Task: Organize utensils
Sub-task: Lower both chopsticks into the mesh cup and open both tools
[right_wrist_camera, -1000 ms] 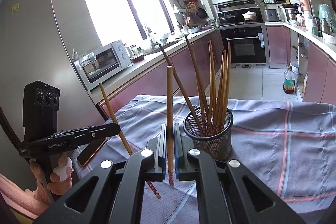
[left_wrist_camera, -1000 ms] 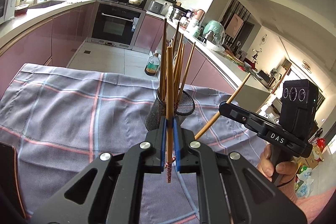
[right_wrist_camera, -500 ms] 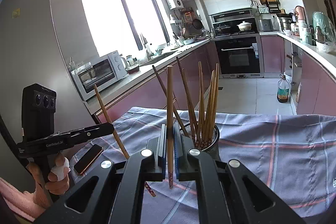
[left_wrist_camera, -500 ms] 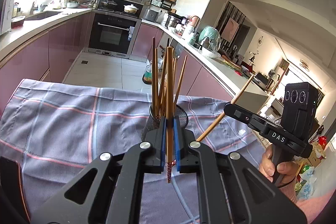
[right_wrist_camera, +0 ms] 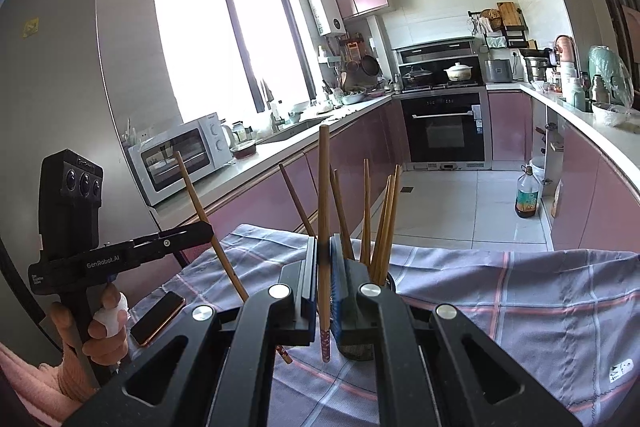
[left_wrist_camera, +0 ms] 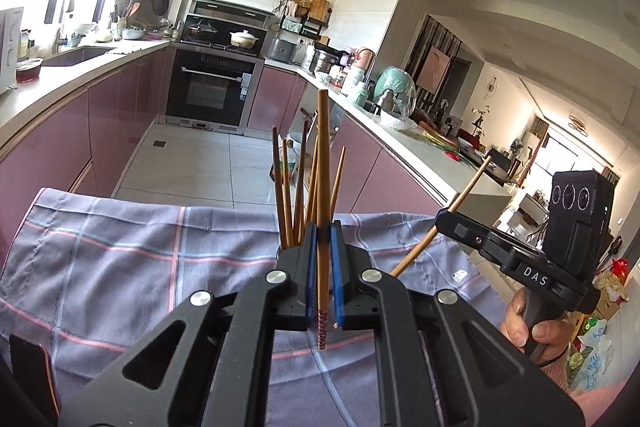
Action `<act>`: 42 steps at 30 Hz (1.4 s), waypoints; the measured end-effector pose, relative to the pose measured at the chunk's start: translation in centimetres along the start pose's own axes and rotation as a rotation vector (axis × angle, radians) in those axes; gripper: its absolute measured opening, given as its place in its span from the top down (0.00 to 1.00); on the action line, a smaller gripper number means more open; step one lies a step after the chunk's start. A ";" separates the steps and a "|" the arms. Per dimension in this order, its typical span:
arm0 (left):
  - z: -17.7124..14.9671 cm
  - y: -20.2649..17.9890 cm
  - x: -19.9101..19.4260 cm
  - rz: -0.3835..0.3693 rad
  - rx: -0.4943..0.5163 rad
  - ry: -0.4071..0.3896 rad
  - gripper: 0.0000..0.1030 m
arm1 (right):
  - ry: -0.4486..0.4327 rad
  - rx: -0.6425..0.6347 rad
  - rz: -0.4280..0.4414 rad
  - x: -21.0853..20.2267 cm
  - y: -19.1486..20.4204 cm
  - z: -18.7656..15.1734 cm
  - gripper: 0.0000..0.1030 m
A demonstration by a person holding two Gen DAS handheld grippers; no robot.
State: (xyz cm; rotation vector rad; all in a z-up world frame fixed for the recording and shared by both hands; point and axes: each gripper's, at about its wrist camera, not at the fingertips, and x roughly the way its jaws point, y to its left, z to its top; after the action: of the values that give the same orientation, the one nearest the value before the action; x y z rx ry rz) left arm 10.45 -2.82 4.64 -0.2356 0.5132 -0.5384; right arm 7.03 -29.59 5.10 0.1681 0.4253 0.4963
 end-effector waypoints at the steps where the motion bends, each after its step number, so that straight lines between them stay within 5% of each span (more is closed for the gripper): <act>1: 0.2 -0.1 0.0 -0.001 0.004 -0.005 0.93 | -0.003 -0.001 -0.001 0.0 0.0 0.2 0.95; 42: 4.0 -1.1 2.7 0.051 0.020 -0.066 0.93 | -0.073 -0.015 -0.052 1.4 -0.1 3.3 0.95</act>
State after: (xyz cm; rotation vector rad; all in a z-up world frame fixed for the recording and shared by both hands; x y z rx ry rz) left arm 14.06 -4.91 7.36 -0.2202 0.4489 -0.4844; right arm 9.61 -29.13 7.54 0.1598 0.3541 0.4408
